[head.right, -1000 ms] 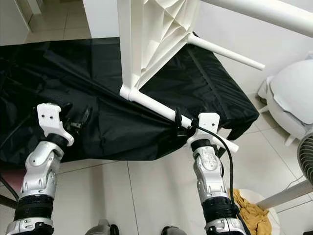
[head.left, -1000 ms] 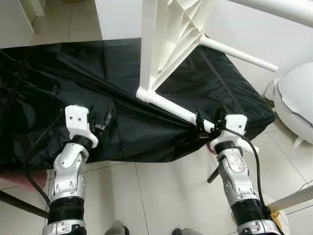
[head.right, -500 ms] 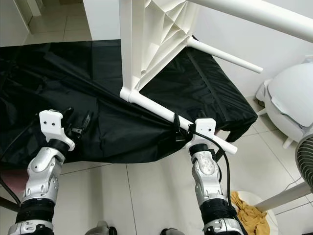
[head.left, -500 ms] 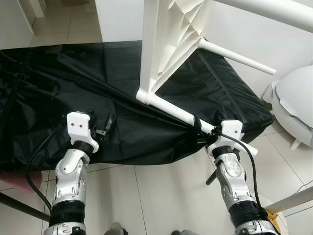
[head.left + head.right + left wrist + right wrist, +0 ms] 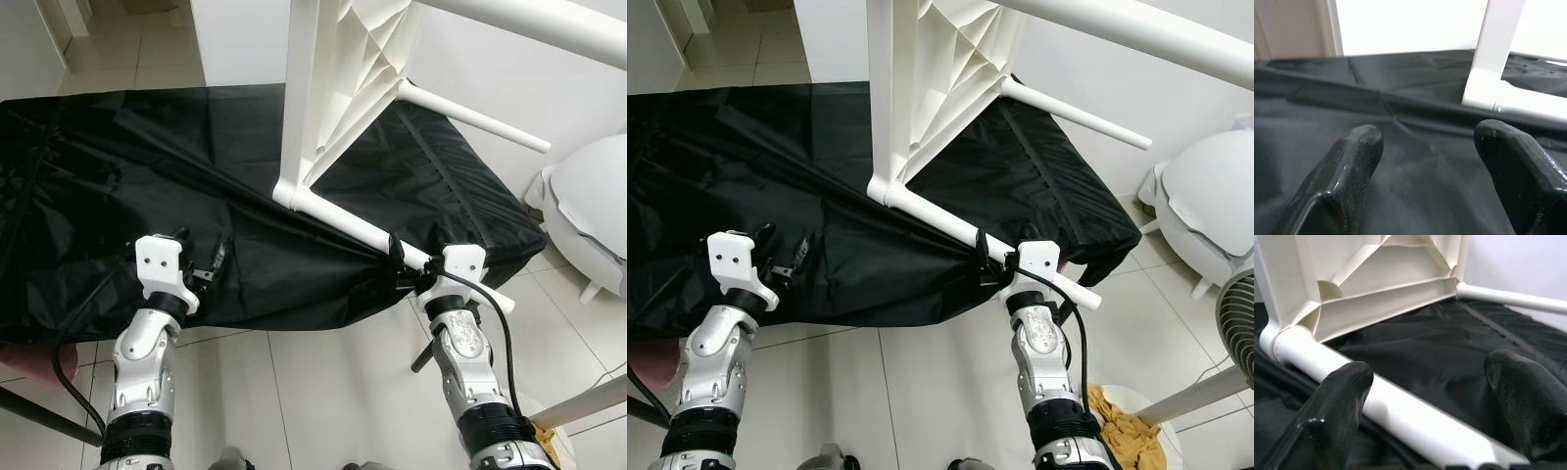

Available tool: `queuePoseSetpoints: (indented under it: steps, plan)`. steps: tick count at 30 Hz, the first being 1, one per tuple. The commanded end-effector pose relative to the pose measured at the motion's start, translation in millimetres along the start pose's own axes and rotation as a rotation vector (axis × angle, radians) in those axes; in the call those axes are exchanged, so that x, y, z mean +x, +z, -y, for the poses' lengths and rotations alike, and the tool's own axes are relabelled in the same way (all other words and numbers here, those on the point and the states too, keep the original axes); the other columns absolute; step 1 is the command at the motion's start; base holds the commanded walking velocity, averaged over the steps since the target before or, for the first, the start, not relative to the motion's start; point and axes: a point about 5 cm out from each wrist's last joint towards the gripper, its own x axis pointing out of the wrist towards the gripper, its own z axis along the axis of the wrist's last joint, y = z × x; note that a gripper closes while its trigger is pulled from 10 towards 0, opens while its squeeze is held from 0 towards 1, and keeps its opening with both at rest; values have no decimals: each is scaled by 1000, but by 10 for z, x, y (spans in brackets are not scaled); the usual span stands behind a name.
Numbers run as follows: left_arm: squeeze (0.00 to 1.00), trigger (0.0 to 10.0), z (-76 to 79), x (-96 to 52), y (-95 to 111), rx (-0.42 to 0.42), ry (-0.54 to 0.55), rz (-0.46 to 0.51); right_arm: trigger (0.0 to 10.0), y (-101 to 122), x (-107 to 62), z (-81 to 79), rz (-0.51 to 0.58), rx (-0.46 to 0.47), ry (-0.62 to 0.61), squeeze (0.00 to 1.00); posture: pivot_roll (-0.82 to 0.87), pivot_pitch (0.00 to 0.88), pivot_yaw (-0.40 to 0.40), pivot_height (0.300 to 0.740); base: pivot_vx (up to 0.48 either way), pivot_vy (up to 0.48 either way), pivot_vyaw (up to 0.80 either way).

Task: Building children table

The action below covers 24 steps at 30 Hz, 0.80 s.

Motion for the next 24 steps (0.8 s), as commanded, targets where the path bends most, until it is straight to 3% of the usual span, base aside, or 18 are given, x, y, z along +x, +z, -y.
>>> queuePoseSetpoints:
  steps: [1,11,24]
  plan:
    - [0,10000,-36,-17,-19,-3,146,-22,10000,-42,-31,-67,-39,18,21,0,11,60,3,740,0,0,0]
    - [0,10000,121,-89,-52,-76,130,-108,10000,6,-106,-226,-77,-14,30,0,7,86,12,740,0,0,0]
    - [0,10000,140,-111,83,-31,105,-113,10000,138,-154,-178,-48,-45,6,0,1,100,24,740,0,0,0]
